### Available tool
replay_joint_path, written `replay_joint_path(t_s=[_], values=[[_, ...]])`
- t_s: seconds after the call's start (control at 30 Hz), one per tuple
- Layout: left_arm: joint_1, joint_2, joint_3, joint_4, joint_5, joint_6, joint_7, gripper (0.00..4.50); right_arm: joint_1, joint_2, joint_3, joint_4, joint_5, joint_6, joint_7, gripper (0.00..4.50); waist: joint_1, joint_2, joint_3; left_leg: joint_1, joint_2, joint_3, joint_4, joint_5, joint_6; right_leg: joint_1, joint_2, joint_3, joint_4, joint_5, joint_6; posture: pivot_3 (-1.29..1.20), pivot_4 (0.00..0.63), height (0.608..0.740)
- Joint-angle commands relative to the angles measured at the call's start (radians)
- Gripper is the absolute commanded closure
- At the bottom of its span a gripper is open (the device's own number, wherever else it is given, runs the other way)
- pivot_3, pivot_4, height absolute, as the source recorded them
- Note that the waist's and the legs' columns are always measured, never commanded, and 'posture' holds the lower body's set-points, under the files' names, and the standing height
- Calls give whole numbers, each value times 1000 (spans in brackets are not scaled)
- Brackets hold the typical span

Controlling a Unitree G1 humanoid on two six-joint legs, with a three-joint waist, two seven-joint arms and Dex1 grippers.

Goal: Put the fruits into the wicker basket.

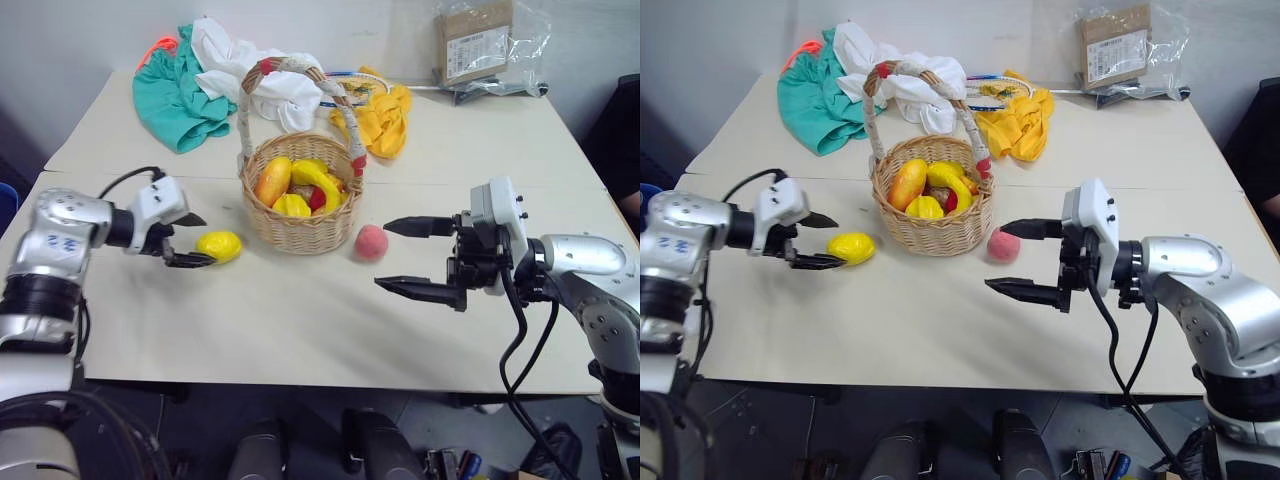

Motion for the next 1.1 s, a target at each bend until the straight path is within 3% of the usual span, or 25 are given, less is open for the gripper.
replay_joint_path(t_s=[0.03, 0.17, 0.4, 0.5, 0.57, 0.7, 0.77, 0.87, 0.97, 1.1], values=[[-71, -24, -33, 129, 74, -89, -16, 58, 14, -9, -45, -64, 27, -1, -40, 0, 0, 0, 0, -1, 0, 0, 1, 0, 1, -1, 0, 1, 1, 1, 1, 0, 150, 740], [-149, -94, -49, 263, 125, -132, 25, 232, 17, -7, -55, -74, 32, -5, -75, 0, 6, -2, 1, -3, -1, 1, 9, 0, 3, -3, 0, 2, 1, 2, 3, 0, 150, 740], [-161, -99, 0, 248, 87, -146, -79, 2068, 21, -10, -50, -81, 33, -12, -96, 0, 18, -2, 1, -5, 0, 3, 10, -1, 4, -5, -1, 4, 2, 2, 4, 0, 150, 740], [-59, -46, 70, 17, -46, -59, -236, 2081, 24, -12, -46, -81, 28, -15, -100, 0, 17, -2, 1, -5, 0, 4, 10, -1, 4, -6, 0, 5, 3, 2, 4, 0, 150, 740], [23, -16, 133, -192, -171, 110, -285, 2081, 22, -10, -42, -81, 25, -17, -104, 0, 16, -2, 1, -5, 0, 5, 9, 0, 3, -6, -1, 6, 6, 2, 4, 0, 150, 740], [35, -50, 256, -473, -371, 472, -128, 2081, 22, -3, -35, -77, 15, -24, -114, 0, 30, -3, 2, -6, 0, 2, 12, -1, 4, -5, -3, 13, 8, 2, 4, 0, 150, 740], [-23, -101, 265, -484, -349, 520, 6, 2081, 22, 2, -29, -71, 9, -28, -116, 0, 40, -3, 2, -5, -2, -1, 14, 0, 5, -3, -4, 12, 4, 2, 4, 0, 150, 740], [-155, -188, 194, -372, -187, 513, 260, 2081, 20, 10, -11, -63, -4, -36, -119, 0, 49, -3, 1, -5, -4, -1, 14, 0, 6, -1, -3, 12, 3, 4, 7, 0, 150, 740], [-258, -293, 133, -258, -119, 426, 340, 2081, 15, 17, 13, -62, -6, -38, -106, 0, 49, -3, 1, -4, -5, 1, 13, 0, 7, -1, 1, 11, 2, 5, 9, 0, 150, 740], [-307, -359, 106, -99, -66, 334, 385, 2081, -4, 30, 35, -42, -29, -53, -116, 0, 41, -3, 1, -5, -4, 6, 13, 0, 7, -2, 3, 8, 3, 6, 10, 0, 150, 740]])
